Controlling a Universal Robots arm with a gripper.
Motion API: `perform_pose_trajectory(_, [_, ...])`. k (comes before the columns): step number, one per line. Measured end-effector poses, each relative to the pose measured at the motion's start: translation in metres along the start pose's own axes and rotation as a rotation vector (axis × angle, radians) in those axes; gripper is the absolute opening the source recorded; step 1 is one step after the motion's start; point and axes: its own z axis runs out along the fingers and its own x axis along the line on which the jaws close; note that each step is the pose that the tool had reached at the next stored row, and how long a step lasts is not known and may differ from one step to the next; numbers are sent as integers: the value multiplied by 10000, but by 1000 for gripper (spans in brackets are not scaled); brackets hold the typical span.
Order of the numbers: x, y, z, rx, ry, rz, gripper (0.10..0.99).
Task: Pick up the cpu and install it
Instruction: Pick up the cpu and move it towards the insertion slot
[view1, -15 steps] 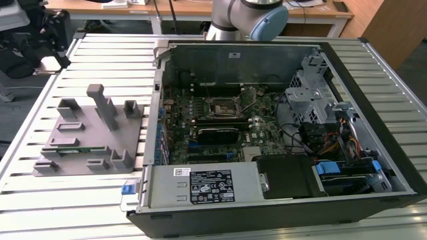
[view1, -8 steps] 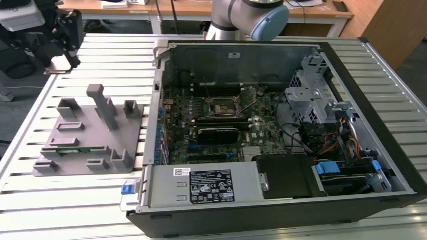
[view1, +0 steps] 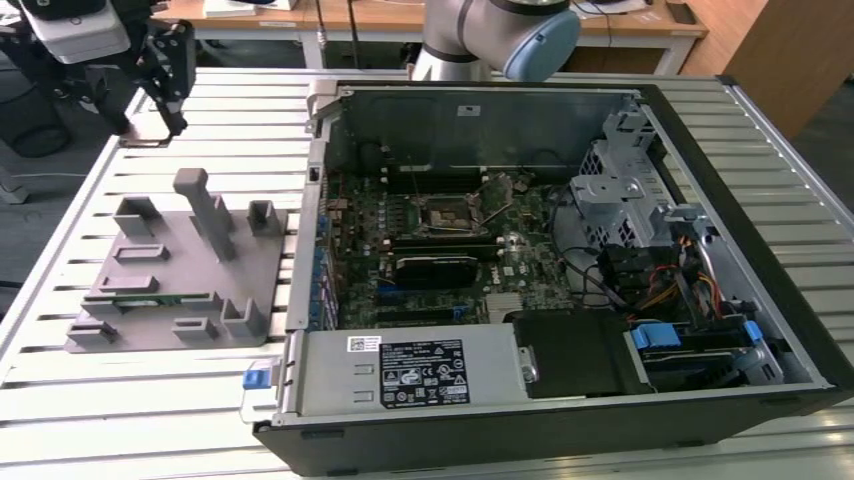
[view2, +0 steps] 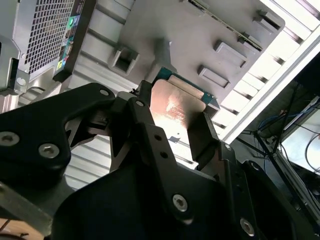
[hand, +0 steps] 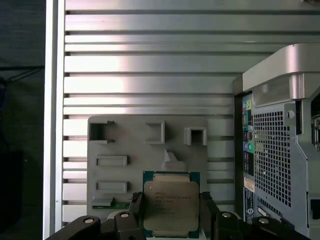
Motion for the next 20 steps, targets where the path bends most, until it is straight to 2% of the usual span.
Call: perform_pose_trajectory(20, [-632, 14, 0, -56, 1, -1, 537])
